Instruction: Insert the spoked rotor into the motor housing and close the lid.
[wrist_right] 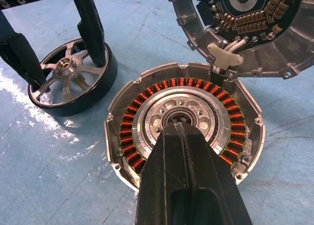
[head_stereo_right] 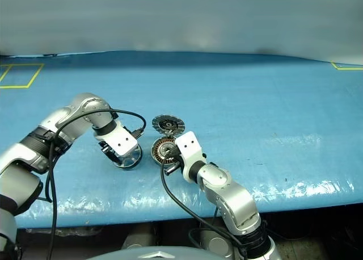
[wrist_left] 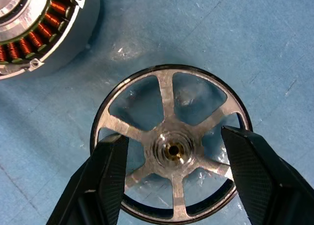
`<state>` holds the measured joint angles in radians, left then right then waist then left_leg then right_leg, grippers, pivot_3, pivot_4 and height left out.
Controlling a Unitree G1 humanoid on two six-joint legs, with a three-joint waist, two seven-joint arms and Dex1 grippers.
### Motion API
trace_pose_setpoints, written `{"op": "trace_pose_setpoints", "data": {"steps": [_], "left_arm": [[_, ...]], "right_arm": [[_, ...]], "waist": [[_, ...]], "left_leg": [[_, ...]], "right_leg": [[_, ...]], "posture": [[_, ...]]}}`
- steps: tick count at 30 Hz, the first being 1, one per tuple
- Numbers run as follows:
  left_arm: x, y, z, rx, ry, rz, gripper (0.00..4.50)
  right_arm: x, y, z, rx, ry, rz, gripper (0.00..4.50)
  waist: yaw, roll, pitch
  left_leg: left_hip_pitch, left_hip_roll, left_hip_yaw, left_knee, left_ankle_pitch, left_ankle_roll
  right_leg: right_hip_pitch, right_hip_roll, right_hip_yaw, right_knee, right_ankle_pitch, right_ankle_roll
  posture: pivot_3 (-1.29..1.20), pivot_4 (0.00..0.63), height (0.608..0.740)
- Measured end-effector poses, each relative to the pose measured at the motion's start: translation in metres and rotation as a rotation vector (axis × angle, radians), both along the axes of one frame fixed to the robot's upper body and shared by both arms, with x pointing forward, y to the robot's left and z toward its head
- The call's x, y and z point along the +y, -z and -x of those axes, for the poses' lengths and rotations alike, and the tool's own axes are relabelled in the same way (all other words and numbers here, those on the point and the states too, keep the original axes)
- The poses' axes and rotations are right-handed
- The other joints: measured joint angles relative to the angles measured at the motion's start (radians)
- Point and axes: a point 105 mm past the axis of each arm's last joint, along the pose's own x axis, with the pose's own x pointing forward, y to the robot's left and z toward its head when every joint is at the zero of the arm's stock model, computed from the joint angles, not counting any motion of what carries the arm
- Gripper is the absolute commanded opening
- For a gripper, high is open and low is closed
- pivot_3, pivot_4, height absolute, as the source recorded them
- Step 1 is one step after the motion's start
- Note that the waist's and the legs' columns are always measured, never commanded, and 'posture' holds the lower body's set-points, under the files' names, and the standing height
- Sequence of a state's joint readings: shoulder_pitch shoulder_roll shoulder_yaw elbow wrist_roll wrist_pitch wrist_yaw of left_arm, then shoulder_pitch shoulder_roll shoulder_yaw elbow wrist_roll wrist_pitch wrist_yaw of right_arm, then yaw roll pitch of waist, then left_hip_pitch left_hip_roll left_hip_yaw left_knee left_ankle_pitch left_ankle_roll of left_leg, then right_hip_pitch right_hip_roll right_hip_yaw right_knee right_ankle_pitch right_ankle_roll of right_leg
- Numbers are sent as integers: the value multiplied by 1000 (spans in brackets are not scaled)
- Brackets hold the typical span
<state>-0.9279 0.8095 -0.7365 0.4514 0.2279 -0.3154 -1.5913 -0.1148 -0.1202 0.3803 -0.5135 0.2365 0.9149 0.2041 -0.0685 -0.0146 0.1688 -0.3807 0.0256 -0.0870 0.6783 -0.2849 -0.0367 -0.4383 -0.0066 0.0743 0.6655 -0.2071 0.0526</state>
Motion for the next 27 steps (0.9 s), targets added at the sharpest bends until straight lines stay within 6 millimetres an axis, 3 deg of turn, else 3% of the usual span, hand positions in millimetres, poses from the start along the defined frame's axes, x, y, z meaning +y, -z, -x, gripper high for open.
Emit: {"op": "trace_pose_setpoints", "data": {"steps": [8, 14, 21, 27], "left_arm": [[-1, 1, -6, -29, -18, 7, 3268], [0, -6, -8, -46, -34, 32, 1788], [1, -7, -6, -26, -64, 49, 1767], [2, -18, -1, -19, -104, 103, 1767]], "right_arm": [[0, 0, 0, 0, -2, 2, 0], [0, 1, 0, 0, -5, 5, 0], [-5, -8, 4, -84, -70, -2, 0], [-18, -8, 21, -152, -142, -38, 0]], "waist": [[0, 0, 0], [0, 0, 0], [0, 0, 0], [0, 0, 0]], "left_leg": [[2, 0, 0, 2, 0, 0], [3, 0, 0, 2, 0, 0], [4, 0, -1, 3, 0, 1], [4, 0, -1, 3, -1, 2]], "right_leg": [[3, 0, 0, 0, -1, 3], [4, 0, 0, 0, -1, 3], [6, 0, 0, 0, -1, 4], [6, 0, 0, -2, -1, 4]], "posture": [[0, 150, 740], [0, 150, 740], [0, 150, 740], [0, 150, 740]]}}
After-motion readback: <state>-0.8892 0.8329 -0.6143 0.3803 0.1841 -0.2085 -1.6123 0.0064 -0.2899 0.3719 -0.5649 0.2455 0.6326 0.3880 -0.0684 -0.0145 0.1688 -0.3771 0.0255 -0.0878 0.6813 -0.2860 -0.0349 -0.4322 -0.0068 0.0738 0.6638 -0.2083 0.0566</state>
